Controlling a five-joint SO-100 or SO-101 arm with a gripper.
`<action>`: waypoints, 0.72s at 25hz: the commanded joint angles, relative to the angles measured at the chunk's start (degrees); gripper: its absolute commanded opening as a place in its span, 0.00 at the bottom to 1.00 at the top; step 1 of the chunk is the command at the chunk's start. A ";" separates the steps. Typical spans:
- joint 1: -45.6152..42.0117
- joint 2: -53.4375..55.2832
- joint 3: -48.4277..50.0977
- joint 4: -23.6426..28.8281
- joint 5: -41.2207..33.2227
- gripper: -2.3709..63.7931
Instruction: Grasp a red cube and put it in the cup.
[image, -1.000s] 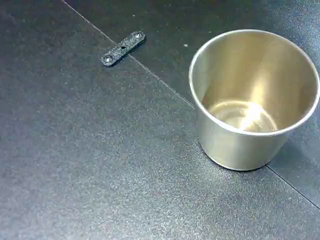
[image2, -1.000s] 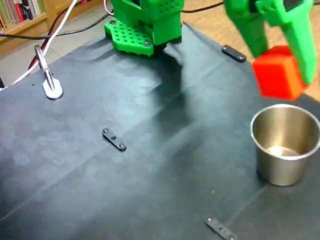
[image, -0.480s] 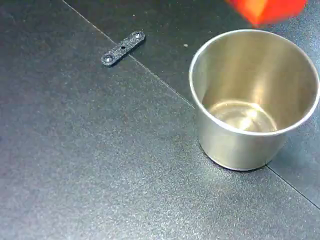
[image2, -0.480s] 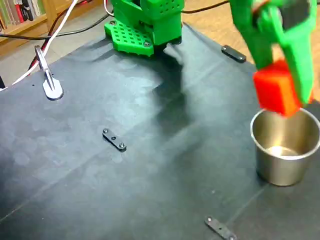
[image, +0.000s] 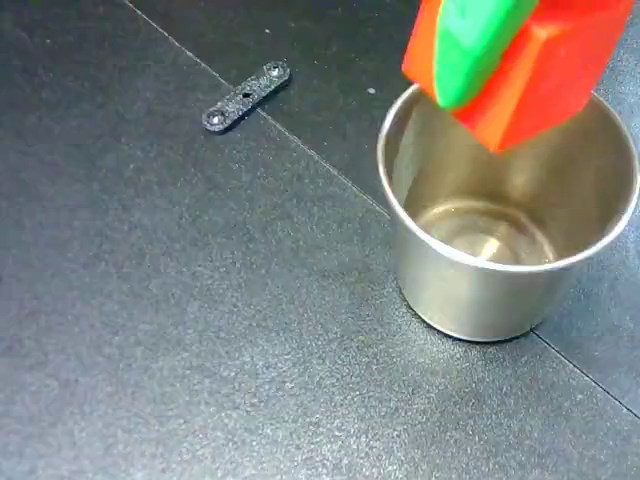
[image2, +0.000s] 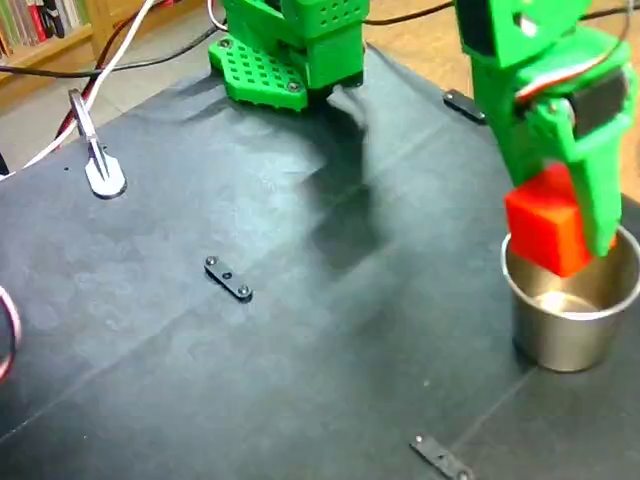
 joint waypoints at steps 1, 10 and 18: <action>-1.85 -0.09 -1.14 -0.44 0.35 0.03; -3.60 -0.26 -1.14 -0.44 0.35 0.03; -2.64 -0.26 -1.05 -0.35 0.44 0.03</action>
